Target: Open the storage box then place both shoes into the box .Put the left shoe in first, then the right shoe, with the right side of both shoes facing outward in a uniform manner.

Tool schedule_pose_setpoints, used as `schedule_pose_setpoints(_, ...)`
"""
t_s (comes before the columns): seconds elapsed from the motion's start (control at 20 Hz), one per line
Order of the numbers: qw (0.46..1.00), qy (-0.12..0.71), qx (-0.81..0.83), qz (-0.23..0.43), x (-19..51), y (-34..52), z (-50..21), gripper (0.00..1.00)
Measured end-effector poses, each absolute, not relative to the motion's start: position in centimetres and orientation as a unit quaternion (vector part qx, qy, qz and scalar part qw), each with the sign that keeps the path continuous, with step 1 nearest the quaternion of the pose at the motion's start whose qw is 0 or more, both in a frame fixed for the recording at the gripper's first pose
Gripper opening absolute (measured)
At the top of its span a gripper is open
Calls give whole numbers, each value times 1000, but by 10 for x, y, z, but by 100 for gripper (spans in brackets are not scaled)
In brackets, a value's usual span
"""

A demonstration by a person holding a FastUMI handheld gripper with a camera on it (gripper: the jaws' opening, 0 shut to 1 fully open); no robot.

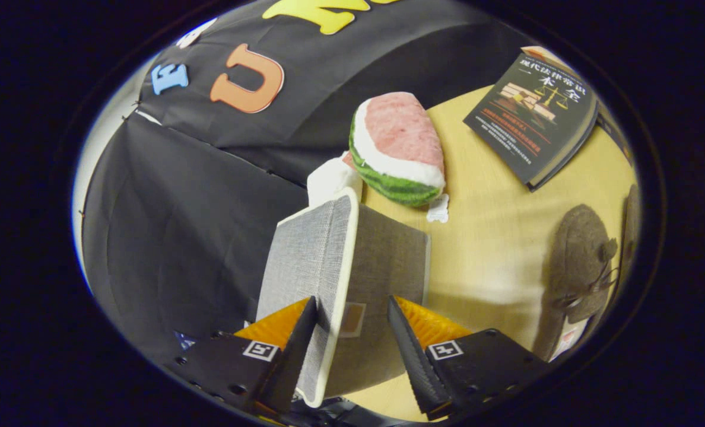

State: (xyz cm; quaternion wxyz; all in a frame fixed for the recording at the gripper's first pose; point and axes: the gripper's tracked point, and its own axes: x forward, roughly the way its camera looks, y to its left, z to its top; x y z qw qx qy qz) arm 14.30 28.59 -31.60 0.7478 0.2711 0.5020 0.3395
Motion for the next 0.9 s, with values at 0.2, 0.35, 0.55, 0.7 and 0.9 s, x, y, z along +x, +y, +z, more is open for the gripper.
schedule_pose_setpoints(0.2, 755, 491, 268, 342, 140, 297, -302, 43)
schedule_pose_setpoints(0.35, 764, 499, 249, 325, 140, 298, -299, 14)
schedule_pose_setpoints(0.55, 771, 502, 248, 303, 141, 295, -282, 1)
schedule_pose_setpoints(0.7, 767, 493, 266, 315, 138, 301, -249, 1)
schedule_pose_setpoints(0.9, 757, 487, 281, 333, 129, 320, -198, 0)
